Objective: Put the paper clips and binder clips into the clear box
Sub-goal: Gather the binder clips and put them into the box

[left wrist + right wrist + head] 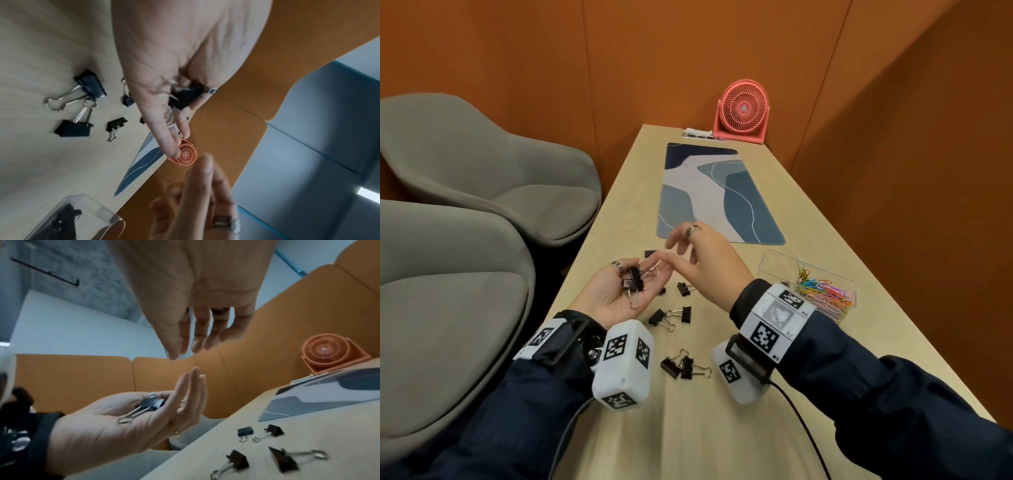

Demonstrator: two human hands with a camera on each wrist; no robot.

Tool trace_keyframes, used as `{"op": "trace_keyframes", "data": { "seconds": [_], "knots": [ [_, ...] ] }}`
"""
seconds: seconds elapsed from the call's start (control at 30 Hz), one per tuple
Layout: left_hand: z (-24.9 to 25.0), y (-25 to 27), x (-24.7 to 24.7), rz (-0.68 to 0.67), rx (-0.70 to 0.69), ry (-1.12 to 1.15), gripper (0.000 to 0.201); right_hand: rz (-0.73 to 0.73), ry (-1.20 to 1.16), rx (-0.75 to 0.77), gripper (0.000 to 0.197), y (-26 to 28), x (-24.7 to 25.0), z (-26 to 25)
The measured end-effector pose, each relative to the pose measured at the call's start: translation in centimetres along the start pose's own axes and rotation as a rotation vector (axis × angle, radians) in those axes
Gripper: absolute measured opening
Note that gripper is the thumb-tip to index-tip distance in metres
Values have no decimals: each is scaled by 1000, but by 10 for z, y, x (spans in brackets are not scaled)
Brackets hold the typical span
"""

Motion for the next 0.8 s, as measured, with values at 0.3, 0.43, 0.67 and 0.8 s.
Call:
{"op": "trace_keyframes", "data": {
  "seconds": [0.3,0.43,0.67,0.8],
  "knots": [
    [7,-6,17,71,-45,-122,36,-873,175,-226,45,42,-29,33],
    [6,-10,18,85,-37,-163,34,-860,229,-148,37,49,-42,29],
    [2,-12,13,50,-34,-248,28,-548,177,-97,22,31,-19,27],
    [-7,-16,9,80,22,-204,35,-206,44,-51,26,10,-2,16]
  ]
}}
Point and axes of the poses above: each hand's wrist, its own y-axis away from the middle knuckle, its own x-axis out of the back of the hand, z = x × y, the point moved 3 cm from there along -y, towards the middle knuckle, and after that the axes turned 3 degrees about x, right-handed, at the moved point
